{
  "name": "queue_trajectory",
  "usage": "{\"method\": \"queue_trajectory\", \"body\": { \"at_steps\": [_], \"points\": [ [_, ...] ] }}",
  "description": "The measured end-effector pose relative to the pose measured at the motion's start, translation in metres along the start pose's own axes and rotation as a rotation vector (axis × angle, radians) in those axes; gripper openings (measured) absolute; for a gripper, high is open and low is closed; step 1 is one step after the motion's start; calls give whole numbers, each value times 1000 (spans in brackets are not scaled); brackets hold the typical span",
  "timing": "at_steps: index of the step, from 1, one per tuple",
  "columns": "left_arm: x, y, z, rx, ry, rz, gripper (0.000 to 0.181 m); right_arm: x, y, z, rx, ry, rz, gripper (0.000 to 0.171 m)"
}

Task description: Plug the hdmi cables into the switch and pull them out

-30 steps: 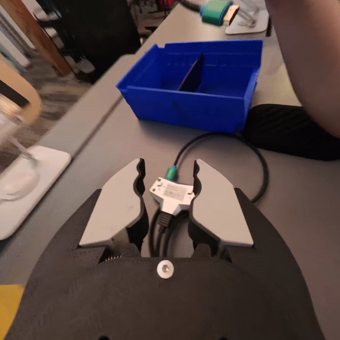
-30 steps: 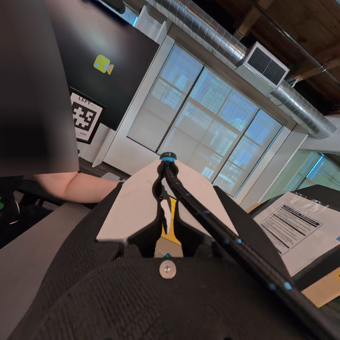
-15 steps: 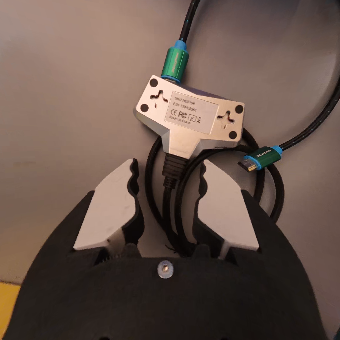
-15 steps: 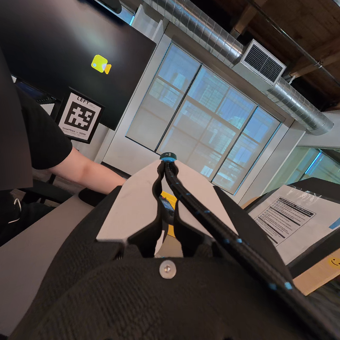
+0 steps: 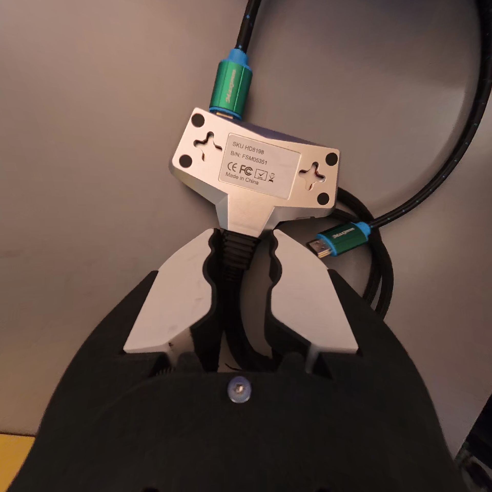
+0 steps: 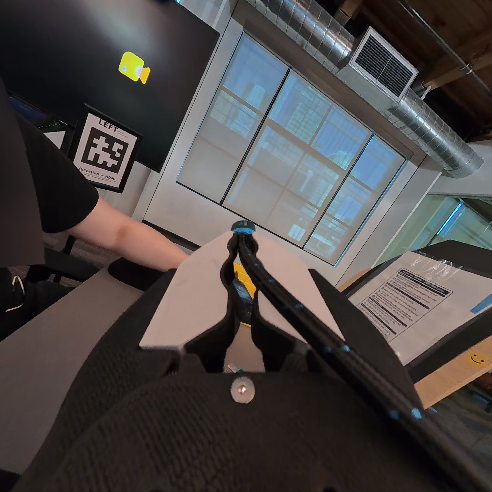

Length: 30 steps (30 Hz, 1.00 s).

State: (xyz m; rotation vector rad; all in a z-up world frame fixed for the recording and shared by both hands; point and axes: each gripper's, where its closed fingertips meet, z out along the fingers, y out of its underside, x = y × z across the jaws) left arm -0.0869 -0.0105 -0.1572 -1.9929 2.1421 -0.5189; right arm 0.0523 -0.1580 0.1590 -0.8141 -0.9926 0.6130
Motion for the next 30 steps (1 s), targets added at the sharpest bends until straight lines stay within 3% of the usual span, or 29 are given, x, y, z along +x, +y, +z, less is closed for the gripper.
{"method": "queue_trajectory", "body": {
  "at_steps": [6,12,18,22,26,30],
  "points": [
    [13,-8,-1,74,-56,39,29,0,2,2,-15,3,-5,8],
    [10,-21,-32,228,-310,108,27,5,7,5,-42,29,-4,8],
    [3,-34,-104,436,-699,171,28,29,24,11,-88,144,53,8],
    [2,-38,-158,596,-922,152,28,29,33,28,-118,129,90,8],
    [6,-43,-210,801,-1036,90,27,22,43,59,-168,97,80,8],
    [15,-49,-262,1004,-1130,73,27,36,51,90,-178,243,16,8]
  ]
}}
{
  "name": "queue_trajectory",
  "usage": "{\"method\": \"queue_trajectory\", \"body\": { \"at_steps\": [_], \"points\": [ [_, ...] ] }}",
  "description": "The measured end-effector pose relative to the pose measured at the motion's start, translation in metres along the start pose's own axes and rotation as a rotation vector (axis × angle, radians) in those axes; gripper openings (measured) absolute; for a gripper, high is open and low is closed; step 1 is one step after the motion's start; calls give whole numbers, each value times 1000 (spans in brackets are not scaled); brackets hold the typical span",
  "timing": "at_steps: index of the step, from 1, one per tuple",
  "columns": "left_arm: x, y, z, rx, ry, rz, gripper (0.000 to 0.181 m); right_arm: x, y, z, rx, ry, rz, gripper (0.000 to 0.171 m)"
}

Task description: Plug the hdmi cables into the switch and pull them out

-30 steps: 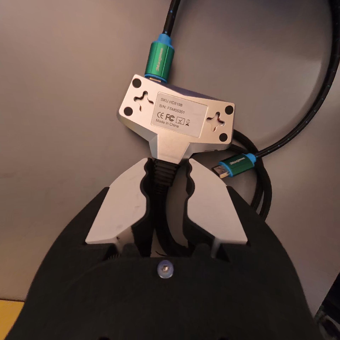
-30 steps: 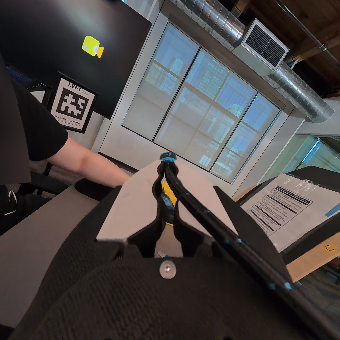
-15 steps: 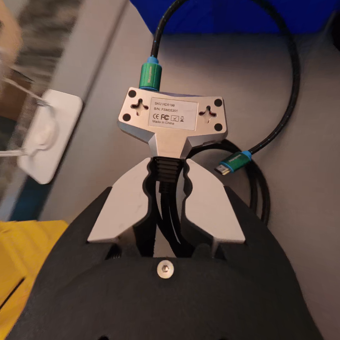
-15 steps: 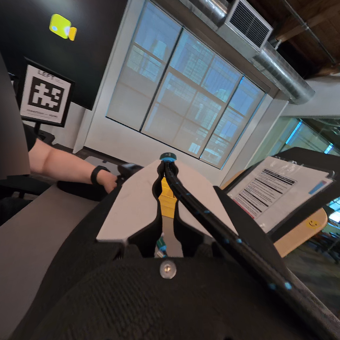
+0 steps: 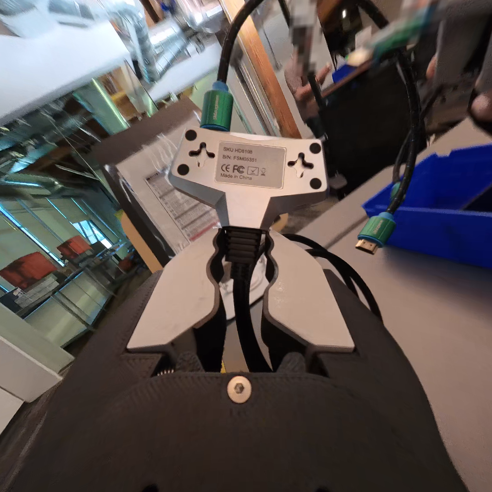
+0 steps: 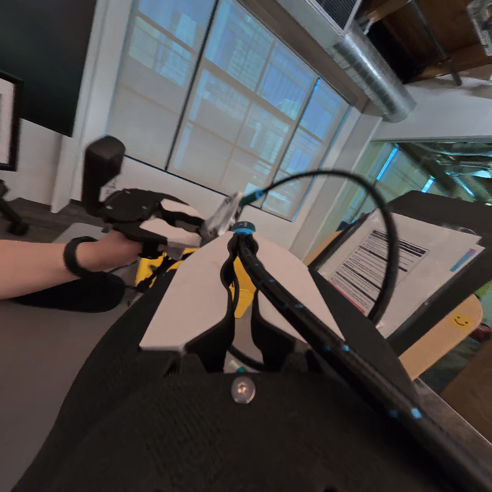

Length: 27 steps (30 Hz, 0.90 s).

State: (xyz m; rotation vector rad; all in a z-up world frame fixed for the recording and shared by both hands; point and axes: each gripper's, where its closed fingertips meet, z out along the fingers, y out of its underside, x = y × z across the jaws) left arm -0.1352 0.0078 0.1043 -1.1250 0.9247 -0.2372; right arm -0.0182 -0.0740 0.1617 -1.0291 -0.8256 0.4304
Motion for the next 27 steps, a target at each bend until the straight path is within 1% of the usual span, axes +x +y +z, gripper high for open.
{"method": "queue_trajectory", "body": {
  "at_steps": [2,4,9,12,15,18,22,24,27],
  "points": [
    [-8,-16,-4,60,-21,-19,27,0,5,17,-37,73,-31,7],
    [-7,-29,-7,115,-17,-16,27,1,5,31,-41,160,-35,7],
    [17,-49,-15,227,37,0,27,-12,15,57,-68,212,45,7],
    [30,-53,-14,256,86,-35,28,-18,17,63,-33,177,129,7],
    [35,-53,-13,257,129,-78,28,-22,12,62,80,73,240,7],
    [41,-49,-10,230,155,-102,28,-24,18,61,146,-32,371,8],
    [44,-43,-7,218,102,-22,28,-25,30,61,157,-100,434,8],
    [47,-41,-4,201,72,27,29,-23,33,61,170,-92,445,8],
    [50,-31,4,121,49,54,28,-23,37,62,170,-77,420,8]
  ]
}}
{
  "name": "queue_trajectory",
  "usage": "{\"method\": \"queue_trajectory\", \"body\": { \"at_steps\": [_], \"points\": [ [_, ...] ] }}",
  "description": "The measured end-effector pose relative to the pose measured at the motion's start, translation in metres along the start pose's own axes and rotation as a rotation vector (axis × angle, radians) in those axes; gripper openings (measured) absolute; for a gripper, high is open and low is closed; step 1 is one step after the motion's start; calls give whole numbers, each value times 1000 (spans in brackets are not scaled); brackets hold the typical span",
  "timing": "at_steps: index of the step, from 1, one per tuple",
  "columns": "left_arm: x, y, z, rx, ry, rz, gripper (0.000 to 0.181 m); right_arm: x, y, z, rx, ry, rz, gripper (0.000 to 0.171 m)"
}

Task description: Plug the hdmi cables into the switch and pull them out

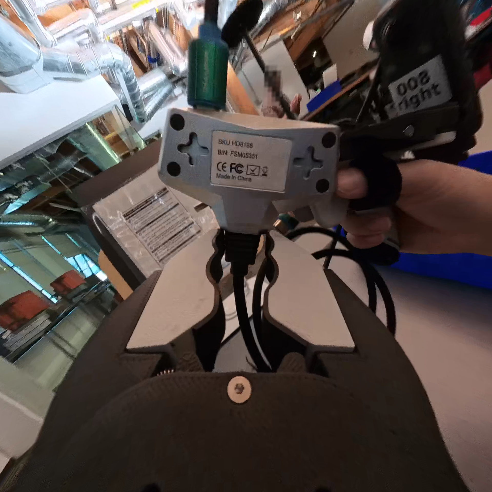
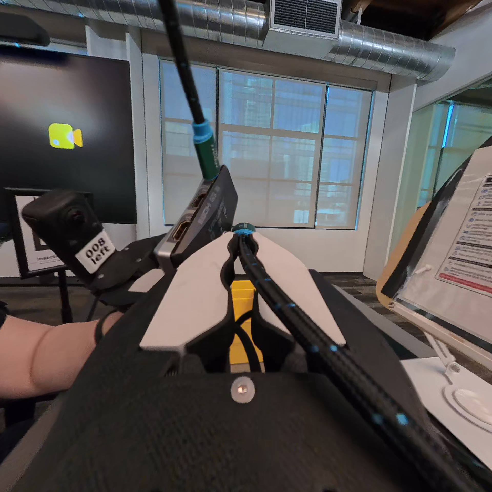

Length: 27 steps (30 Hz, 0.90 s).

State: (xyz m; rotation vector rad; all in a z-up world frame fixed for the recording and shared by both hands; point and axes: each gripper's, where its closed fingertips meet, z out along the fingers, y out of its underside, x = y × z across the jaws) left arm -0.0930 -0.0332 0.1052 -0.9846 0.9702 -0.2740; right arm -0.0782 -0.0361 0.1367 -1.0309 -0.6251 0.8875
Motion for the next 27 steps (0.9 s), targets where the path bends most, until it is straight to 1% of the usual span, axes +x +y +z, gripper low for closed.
{"method": "queue_trajectory", "body": {
  "at_steps": [3,6,13,15,17,21,27],
  "points": [
    [3,13,6,-83,-13,28,29,2,6,0,-30,9,-33,8],
    [0,18,11,-105,-59,68,29,5,9,0,-22,22,-25,8],
    [5,18,14,-86,-67,93,31,2,13,-2,-40,-48,19,8],
    [9,18,16,-86,-60,91,36,-7,19,0,-76,-105,5,8],
    [8,17,17,-88,-74,72,37,-8,18,2,-77,-88,-30,7],
    [12,15,18,-94,-3,-14,35,-6,16,0,-118,-52,-103,7],
    [12,11,16,-76,-30,49,34,-7,13,-3,-104,-90,-55,8]
  ]
}}
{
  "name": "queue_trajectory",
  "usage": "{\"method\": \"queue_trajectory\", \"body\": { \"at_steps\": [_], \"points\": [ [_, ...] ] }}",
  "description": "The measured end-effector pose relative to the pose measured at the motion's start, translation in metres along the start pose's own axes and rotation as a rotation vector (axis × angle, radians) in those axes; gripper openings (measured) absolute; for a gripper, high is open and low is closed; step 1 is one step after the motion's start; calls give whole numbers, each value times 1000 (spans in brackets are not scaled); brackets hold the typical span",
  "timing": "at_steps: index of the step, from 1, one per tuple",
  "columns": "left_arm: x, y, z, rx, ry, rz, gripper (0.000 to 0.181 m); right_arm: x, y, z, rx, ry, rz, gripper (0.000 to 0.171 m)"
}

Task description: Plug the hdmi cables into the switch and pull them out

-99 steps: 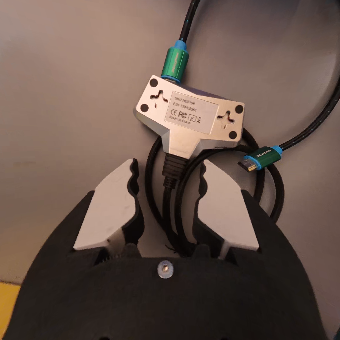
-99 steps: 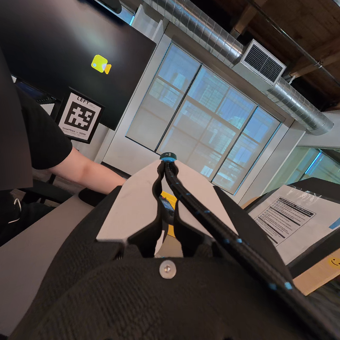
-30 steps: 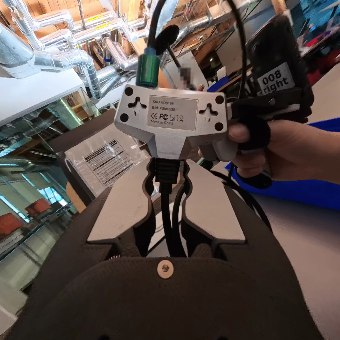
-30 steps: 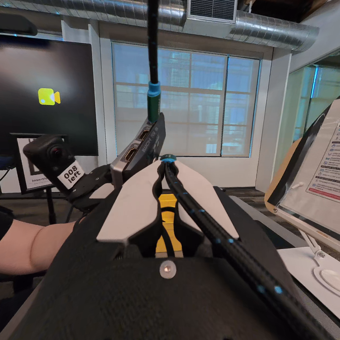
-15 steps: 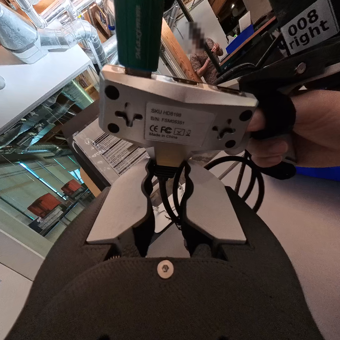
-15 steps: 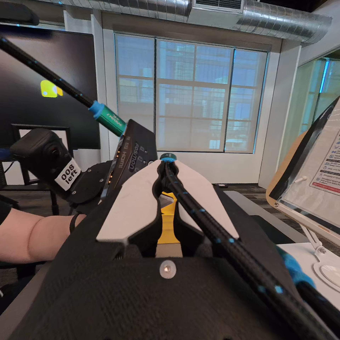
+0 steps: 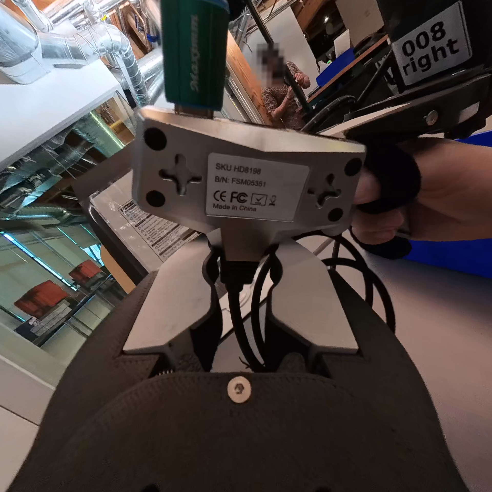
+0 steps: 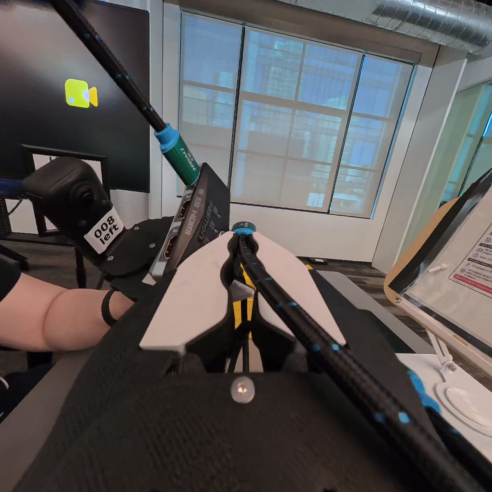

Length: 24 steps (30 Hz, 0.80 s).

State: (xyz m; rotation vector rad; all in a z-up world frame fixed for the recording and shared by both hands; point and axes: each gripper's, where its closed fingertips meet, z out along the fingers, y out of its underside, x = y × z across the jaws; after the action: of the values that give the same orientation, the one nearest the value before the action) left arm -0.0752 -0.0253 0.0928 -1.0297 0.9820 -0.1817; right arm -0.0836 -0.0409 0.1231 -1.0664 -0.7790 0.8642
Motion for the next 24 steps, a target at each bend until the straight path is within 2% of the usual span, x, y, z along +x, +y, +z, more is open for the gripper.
{"method": "queue_trajectory", "body": {
  "at_steps": [9,24],
  "points": [
    [3,1,1,3,42,-22,33,1,0,-4,-23,-4,-39,7],
    [-1,0,0,9,9,18,33,-1,-3,-9,-36,6,-134,7]
  ]
}}
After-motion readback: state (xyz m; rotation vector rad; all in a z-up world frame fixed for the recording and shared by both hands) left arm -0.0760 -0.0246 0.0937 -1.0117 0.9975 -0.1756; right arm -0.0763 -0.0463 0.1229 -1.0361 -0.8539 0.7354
